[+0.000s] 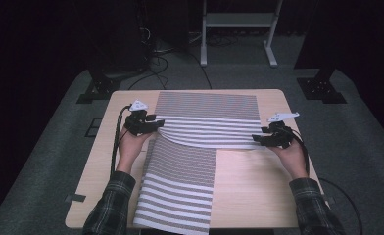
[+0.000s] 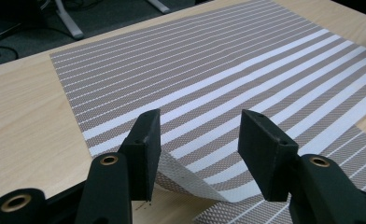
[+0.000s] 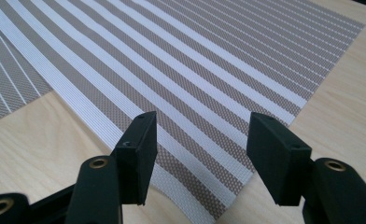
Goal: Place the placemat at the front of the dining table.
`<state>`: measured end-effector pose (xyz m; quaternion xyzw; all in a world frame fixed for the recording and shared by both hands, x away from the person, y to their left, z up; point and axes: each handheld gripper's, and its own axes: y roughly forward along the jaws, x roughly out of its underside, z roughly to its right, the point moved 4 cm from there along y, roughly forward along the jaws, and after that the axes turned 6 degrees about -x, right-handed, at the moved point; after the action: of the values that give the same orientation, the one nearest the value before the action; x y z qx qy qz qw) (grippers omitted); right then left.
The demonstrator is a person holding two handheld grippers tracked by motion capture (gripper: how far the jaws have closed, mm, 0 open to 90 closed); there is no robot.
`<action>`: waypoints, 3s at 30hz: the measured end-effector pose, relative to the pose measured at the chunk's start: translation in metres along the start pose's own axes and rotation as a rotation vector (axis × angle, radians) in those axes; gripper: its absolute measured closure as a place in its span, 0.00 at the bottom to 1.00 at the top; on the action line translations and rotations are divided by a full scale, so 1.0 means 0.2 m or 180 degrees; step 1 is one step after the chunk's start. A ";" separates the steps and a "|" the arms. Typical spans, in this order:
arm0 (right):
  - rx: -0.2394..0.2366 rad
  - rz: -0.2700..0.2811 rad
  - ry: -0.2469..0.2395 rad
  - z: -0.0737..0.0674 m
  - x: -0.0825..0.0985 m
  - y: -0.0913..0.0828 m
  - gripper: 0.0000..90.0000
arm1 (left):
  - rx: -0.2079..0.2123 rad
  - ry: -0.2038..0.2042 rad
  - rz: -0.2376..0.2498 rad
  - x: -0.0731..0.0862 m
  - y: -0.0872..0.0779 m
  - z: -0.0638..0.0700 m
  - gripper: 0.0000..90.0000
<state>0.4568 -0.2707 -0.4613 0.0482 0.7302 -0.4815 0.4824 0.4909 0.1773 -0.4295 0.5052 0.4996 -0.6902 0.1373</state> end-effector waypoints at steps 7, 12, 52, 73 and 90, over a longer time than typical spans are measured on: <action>0.0101 -0.0054 0.0156 0.04 0.02 0.04 0.52 | -0.0057 0.0025 -0.0151 -0.01 0.08 -0.04 0.54; 0.0059 -0.0208 0.0155 0.05 0.06 0.08 0.76 | -0.0125 0.0054 -0.0331 0.01 0.11 -0.05 0.64; 0.0235 -0.0501 0.0085 0.07 0.04 0.21 0.94 | -0.0166 -0.0066 -0.0859 0.26 0.19 -0.16 0.82; 0.0380 -0.0426 0.0204 0.14 -0.04 0.31 0.96 | -0.0375 -0.0074 -0.0772 0.23 0.25 -0.21 0.89; 0.0273 -0.0300 0.0454 0.17 -0.03 0.30 0.60 | -0.0297 -0.0252 -0.0677 0.23 0.24 -0.23 0.76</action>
<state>0.5139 -0.2623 -0.4979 0.0686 0.7428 -0.5298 0.4035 0.5288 0.2080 -0.4935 0.4148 0.5760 -0.6963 0.1062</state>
